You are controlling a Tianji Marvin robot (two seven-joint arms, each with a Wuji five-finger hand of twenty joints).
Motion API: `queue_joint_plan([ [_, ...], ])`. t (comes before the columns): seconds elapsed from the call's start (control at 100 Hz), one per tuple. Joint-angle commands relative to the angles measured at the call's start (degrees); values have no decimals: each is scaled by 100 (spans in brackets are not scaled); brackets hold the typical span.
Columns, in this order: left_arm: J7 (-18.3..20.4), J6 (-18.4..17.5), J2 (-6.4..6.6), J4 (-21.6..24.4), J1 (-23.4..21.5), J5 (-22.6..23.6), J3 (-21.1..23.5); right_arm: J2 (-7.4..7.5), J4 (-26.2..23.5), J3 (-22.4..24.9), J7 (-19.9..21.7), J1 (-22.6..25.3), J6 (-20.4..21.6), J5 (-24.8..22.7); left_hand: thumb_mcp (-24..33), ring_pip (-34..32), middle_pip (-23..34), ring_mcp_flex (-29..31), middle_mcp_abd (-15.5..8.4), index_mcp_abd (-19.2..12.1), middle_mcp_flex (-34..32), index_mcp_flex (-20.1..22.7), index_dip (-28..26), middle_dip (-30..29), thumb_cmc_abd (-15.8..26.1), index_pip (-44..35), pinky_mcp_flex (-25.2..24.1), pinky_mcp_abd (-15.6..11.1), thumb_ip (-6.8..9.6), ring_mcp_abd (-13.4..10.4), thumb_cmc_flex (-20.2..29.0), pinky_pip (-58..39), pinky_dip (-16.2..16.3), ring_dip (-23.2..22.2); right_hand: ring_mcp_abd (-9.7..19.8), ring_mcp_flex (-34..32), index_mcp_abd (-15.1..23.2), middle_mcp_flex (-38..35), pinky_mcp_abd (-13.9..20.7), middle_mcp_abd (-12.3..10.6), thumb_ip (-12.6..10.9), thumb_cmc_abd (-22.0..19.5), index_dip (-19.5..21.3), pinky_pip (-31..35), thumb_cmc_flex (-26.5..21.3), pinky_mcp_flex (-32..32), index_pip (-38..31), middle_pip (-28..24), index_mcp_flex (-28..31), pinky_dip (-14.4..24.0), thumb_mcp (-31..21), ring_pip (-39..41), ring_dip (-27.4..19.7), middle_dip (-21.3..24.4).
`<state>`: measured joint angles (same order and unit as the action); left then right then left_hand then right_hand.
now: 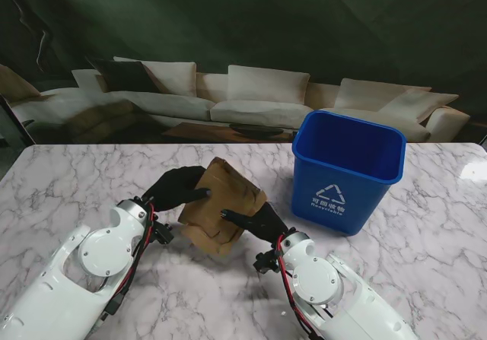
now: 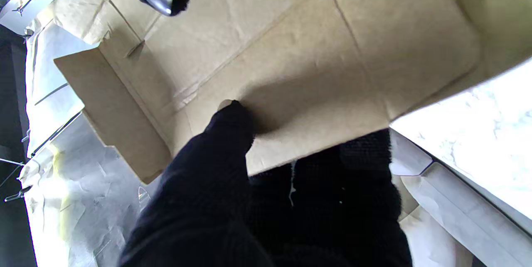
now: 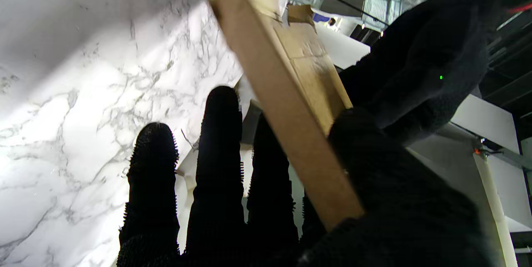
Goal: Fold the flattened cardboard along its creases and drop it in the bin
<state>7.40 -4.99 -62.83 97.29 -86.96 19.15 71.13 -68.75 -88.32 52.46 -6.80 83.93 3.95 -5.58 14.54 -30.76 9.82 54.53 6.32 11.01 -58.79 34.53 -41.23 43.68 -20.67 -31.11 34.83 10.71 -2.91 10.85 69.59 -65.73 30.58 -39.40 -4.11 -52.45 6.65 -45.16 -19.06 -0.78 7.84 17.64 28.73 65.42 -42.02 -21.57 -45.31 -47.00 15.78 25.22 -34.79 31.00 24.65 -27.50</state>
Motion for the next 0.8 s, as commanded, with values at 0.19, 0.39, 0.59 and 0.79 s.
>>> queue_joint_plan([
  [0.19, 228, 130, -9, -202, 23, -54, -130, -139, -192, 40, -257, 131, -69, 46, -763, 361, 287, -699, 151, -142, 645, -140, 218, -537, 779, 399, -865, 282, 294, 347, 436, 162, 100, 177, -321, -1325, 498, -1195, -45, 231, 351, -159, -227, 951, -926, -1307, -1645, -719, 1614, 219, -876, 1482, 676, -380],
  [0.39, 302, 195, 15, -162, -40, 9, -37, -121, -315, 113, -429, 223, -51, -303, -1565, 1304, -24, -2363, 626, 15, 2743, -1002, 1158, -2247, 1715, 2206, -2577, 773, 373, 644, -504, 1550, 233, 684, -312, -1571, 309, -1286, -231, 394, 401, -66, -20, 1093, -934, -1638, -1640, -932, 1901, 273, -1323, 1915, 827, -639],
  [0.59, 16, -87, -15, -179, -135, 224, 179, -66, -397, 226, -498, 226, 44, -721, -1586, 2262, -810, -3420, 614, -8, 3732, -1578, 1530, -2954, 1539, 2572, -3272, 924, 331, 593, -1027, 3521, -469, 1719, -339, -1598, 289, -1285, -269, 426, 412, -68, 39, 1108, -924, -1692, -1605, -916, 1955, 272, -1379, 1903, 812, -672],
  [0.79, -372, -210, -68, -272, -215, 476, 351, 17, -556, 437, -398, 157, 61, -1036, -1588, 2098, -709, -3458, 646, -2, 3722, -1616, 1560, -2916, 1596, 2570, -3210, 1020, 328, 526, -1097, 4002, -370, 1771, -343, -1590, 275, -1281, -275, 437, 418, -68, 56, 1107, -921, -1691, -1578, -893, 1976, 266, -1388, 1883, 801, -687],
])
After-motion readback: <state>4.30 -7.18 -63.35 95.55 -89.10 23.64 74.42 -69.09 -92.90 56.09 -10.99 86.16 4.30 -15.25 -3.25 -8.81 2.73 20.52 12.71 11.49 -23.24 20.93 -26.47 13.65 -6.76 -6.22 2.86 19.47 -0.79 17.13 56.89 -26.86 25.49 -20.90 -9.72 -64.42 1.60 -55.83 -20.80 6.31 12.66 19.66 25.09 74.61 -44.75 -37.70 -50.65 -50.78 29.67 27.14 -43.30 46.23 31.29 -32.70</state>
